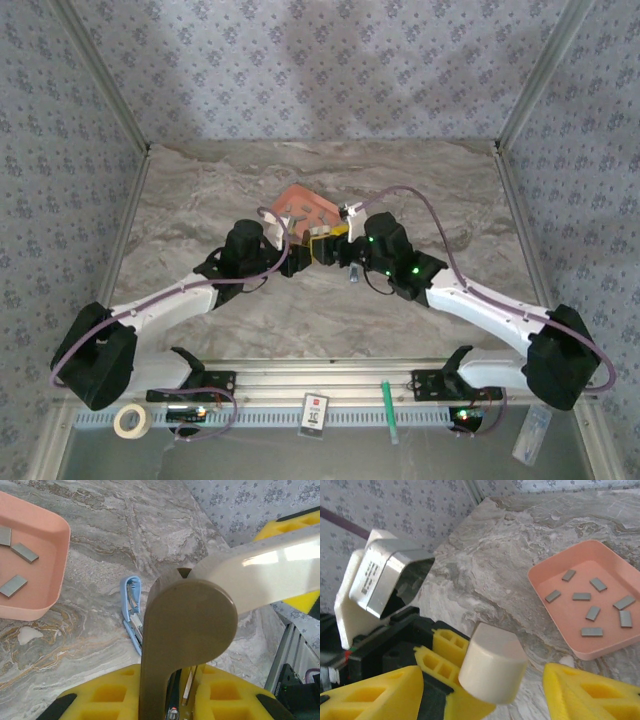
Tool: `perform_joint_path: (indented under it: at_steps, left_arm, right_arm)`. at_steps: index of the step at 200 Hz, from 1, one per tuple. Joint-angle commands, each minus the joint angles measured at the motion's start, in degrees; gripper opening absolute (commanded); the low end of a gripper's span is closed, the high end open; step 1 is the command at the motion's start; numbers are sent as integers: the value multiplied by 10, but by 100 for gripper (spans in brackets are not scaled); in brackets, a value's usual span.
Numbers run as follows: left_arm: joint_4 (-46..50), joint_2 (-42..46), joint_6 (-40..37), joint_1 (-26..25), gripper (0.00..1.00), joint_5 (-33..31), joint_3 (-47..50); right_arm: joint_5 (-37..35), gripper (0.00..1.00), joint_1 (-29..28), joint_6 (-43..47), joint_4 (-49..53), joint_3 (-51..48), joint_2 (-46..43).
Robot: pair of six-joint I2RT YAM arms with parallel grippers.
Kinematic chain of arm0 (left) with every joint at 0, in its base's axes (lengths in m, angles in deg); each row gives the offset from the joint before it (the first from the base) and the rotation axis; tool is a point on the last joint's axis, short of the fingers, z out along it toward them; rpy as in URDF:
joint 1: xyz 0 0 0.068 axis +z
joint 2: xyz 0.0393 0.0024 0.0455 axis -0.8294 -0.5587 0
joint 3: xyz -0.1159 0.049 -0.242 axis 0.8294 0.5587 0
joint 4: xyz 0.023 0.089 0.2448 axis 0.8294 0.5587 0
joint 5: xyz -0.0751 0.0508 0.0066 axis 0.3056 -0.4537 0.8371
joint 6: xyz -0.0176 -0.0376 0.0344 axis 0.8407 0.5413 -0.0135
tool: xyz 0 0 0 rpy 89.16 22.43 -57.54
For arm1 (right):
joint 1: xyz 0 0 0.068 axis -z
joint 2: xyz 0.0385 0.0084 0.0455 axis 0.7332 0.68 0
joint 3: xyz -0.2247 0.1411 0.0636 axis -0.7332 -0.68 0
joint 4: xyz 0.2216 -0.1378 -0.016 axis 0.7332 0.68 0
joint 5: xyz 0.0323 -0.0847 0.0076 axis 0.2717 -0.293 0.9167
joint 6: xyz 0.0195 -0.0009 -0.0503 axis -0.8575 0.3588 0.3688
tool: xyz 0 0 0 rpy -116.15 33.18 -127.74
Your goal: Load the staples into the stapler
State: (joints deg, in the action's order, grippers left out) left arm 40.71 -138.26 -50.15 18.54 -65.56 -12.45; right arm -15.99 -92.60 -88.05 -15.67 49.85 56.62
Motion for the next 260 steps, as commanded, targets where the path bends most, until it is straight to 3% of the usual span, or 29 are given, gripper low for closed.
perform_joint_path:
  at_steps: [1,28,64,75,89,114,149,197,233,260]
  left_arm:
    - [-24,4,4,-3,20,-5,-4]
    - [-25,5,5,-3,20,-8,-4]
    - [-24,6,5,-2,22,-10,-5]
    - [-20,7,3,-2,26,-13,-6]
    - [-9,8,-5,-2,40,-16,-6]
    - [16,22,-24,-2,68,-27,-3]
    - [41,47,-49,-2,79,-43,1]
    - [78,49,-64,-1,85,-93,1]
    - [101,43,-61,0,85,-137,0]
    - [117,39,-58,5,85,-161,-6]
  right_arm:
    - [-27,64,-7,-49,-65,17,13]
    - [-44,57,-10,-72,-84,17,30]
    - [-50,27,-10,-79,-87,13,33]
    - [-60,20,-10,-78,-80,11,27]
    - [-78,15,-6,-73,-47,15,17]
    - [-116,12,11,-73,96,55,-3]
    - [-122,11,48,-45,325,124,-6]
    - [-92,7,139,3,512,178,19]
    - [-64,6,191,42,624,245,97]
    - [-52,4,219,49,653,277,168]
